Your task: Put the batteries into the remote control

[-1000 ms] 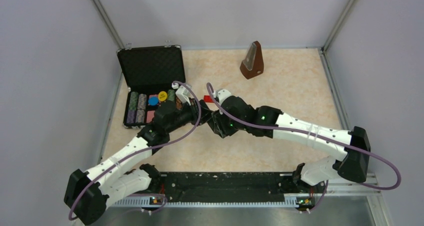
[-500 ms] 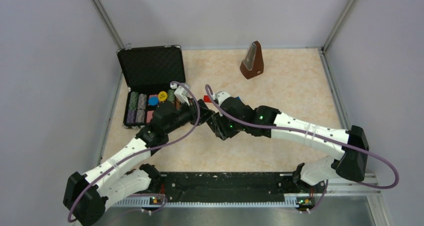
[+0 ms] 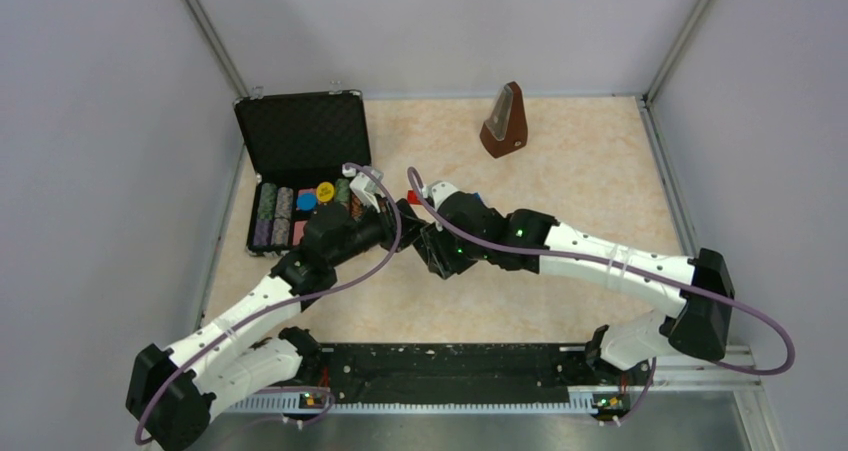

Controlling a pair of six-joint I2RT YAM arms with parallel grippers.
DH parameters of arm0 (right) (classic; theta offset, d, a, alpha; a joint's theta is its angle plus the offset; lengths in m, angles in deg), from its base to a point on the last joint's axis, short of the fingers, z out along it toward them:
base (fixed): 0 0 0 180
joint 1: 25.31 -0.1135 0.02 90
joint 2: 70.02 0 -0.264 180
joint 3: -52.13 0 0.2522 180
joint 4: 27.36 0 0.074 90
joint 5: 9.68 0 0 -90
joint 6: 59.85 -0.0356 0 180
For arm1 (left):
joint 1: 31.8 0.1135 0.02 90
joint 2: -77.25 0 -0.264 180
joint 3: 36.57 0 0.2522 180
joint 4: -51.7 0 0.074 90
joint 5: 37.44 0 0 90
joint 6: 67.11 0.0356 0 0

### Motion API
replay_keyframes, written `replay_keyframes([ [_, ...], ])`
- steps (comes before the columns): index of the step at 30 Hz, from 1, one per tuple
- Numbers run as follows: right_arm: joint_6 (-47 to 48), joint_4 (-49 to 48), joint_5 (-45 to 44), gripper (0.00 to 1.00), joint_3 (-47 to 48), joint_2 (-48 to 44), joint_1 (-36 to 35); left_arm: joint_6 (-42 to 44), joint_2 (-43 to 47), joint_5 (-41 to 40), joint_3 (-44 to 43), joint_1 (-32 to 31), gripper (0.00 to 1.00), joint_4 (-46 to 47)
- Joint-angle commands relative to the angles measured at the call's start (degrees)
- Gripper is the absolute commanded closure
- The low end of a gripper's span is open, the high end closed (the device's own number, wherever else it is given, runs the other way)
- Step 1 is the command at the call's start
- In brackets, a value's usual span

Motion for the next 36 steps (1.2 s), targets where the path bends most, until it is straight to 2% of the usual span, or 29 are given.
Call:
replay_keyframes([
  [1, 0.11, -0.35, 0.36, 0.73, 2.94, 0.66, -0.79, 1.86, 1.65, 1.72, -0.92, -0.12, 1.00, 3.77],
  [10, 0.12, 0.82, 0.77, 0.73, 3.69, 1.79, -0.78, 3.07, 1.97, 2.12, -0.87, -0.12, 1.00, 2.62],
  [18, -2.27, 0.17, -2.62, 0.73, 1.05, 1.99, -0.73, 0.77, 0.62, -3.89, -0.90, -0.12, 1.00, -1.58],
  [26, -5.93, -5.54, -3.33, 0.77, -4.98, -0.75, -0.16, -2.34, 1.57, -10.51, 0.63, -0.16, 1.00, -3.55],
  [29, -7.20, -8.01, -3.68, 0.76, -7.93, -1.63, -0.04, -3.07, 2.14, -15.25, 0.83, -0.14, 1.00, -6.97],
  [31, -7.89, -9.72, -3.08, 0.74, -10.49, -1.95, -0.08, -4.22, 3.46, -22.03, 0.70, -0.13, 1.00, -10.69],
  [36, -9.76, -14.23, -2.18, 0.62, -14.39, 0.34, -0.06, -9.02, 8.62, -36.85, 0.63, -0.06, 1.00, -20.82],
])
